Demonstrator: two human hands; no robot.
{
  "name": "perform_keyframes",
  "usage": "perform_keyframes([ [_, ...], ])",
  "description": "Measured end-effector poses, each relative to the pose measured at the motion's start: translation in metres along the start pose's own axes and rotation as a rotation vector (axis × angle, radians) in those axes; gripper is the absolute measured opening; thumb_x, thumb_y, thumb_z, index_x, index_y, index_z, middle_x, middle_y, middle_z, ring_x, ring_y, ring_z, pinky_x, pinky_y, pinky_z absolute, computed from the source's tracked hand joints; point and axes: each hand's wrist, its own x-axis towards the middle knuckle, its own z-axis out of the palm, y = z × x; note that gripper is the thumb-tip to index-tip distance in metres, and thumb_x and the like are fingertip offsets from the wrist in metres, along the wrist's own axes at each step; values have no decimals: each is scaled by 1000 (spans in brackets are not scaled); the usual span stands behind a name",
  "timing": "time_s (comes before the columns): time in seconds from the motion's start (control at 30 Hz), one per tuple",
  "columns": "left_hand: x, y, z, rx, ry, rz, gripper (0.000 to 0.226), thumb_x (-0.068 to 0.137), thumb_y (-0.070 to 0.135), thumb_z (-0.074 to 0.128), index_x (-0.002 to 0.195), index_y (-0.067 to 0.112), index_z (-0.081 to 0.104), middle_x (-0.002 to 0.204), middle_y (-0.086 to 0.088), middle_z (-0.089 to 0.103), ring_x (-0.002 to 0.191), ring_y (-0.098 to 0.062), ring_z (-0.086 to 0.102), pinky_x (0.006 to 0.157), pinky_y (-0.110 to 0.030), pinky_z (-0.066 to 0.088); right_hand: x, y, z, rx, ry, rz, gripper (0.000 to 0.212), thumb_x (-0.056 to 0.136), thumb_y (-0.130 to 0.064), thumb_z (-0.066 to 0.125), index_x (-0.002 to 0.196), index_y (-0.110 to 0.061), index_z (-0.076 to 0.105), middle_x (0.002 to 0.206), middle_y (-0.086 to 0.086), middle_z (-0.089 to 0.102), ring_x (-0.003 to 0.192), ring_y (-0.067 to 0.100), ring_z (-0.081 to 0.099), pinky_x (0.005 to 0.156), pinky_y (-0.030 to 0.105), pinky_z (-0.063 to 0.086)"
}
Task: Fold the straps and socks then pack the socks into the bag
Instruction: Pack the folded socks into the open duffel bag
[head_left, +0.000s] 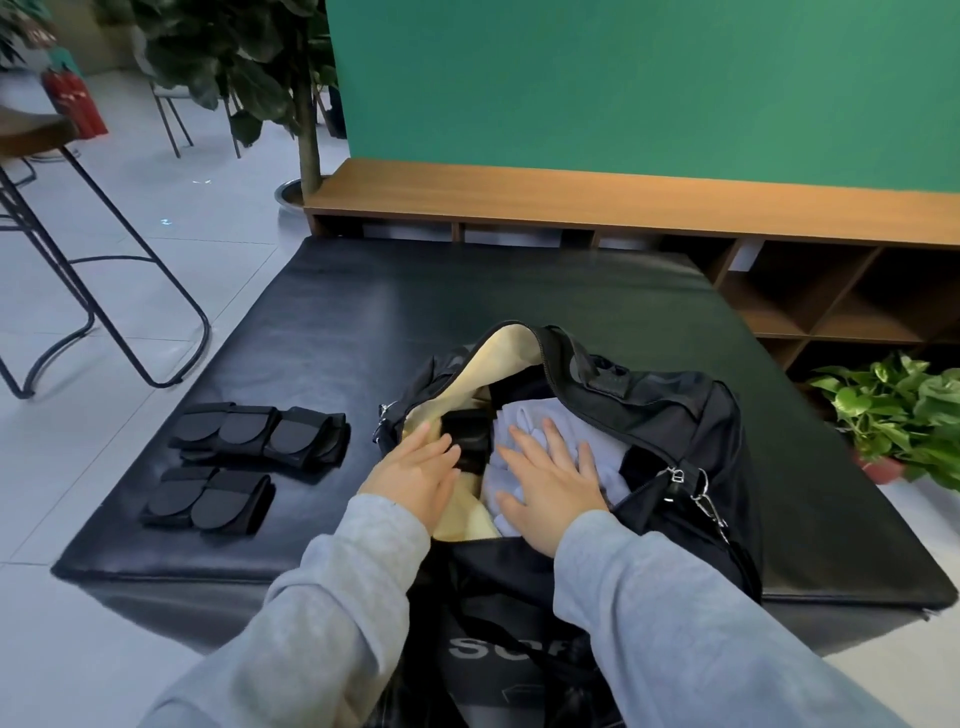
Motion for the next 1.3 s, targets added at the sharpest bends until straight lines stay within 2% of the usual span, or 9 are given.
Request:
perform_keyframes([
  [0.1,-22,-9,-21,-114,47,-146,41,84,25,39,93,6,74,98,-6,72,100,-33,65,95,-29,43,-3,-19,-9,168,137,73,40,96,-24,38,133,-36,45,152,-15,25,145,13,-1,113,47,-10],
  [0.17,-36,-19,-30,-166,92,-199,42,85,27,39,96,6,73,100,-7,72,103,-37,63,86,-43,50,-8,-38,-15,372,314,113,32,93,-18,43,116,-33,60,133,-14,50,140,9,19,114,40,-11],
  [0.3,-65,-41,-36,-263,151,-332,45,86,28,37,104,4,70,111,-12,67,112,-38,57,98,-29,39,-13,-79,-18,459,426,-6,25,91,-16,47,104,-29,64,116,-16,57,125,3,35,114,33,-9],
  [0.47,-99,-63,-39,-182,96,-467,43,83,29,50,116,4,63,126,-19,57,126,-39,42,91,-64,41,-14,-130,0,512,384,-208,27,89,-13,50,110,-24,63,115,-10,58,117,10,44,114,31,12],
  [0.67,-130,-82,-41,40,-170,-813,80,91,50,45,149,24,-5,156,-2,-15,142,-23,-17,114,-44,-5,-9,-166,26,682,114,-330,35,93,-11,45,125,-23,53,128,-9,48,121,5,38,101,16,27],
  [0.97,-140,-140,-42,-247,-24,-1005,75,90,41,53,149,21,12,157,-6,-8,143,-21,-11,115,-37,5,10,-204,55,874,-216,-161,48,94,-20,47,138,-37,38,140,-5,37,120,5,41,92,20,35],
  [1.07,-132,-155,-43,-353,15,-1159,58,94,36,48,146,20,28,156,-8,12,141,-28,11,113,-40,14,15,-215,57,950,-249,-121,52,93,-21,48,140,-38,35,139,-4,38,121,7,40,88,19,34],
  [1.17,-127,-165,-44,-324,-28,-1236,39,95,33,43,133,26,48,135,-15,46,125,-35,38,104,-44,33,19,-225,60,977,-265,-107,58,91,-22,50,142,-40,31,147,-6,32,135,11,29,105,30,33],
  [1.3,-132,-166,-39,-393,-33,-1254,38,91,36,51,129,36,51,131,-15,47,116,-36,46,102,-42,37,22,-228,63,917,-312,-130,63,91,-24,50,146,-38,22,153,-6,25,142,15,16,113,39,26],
])
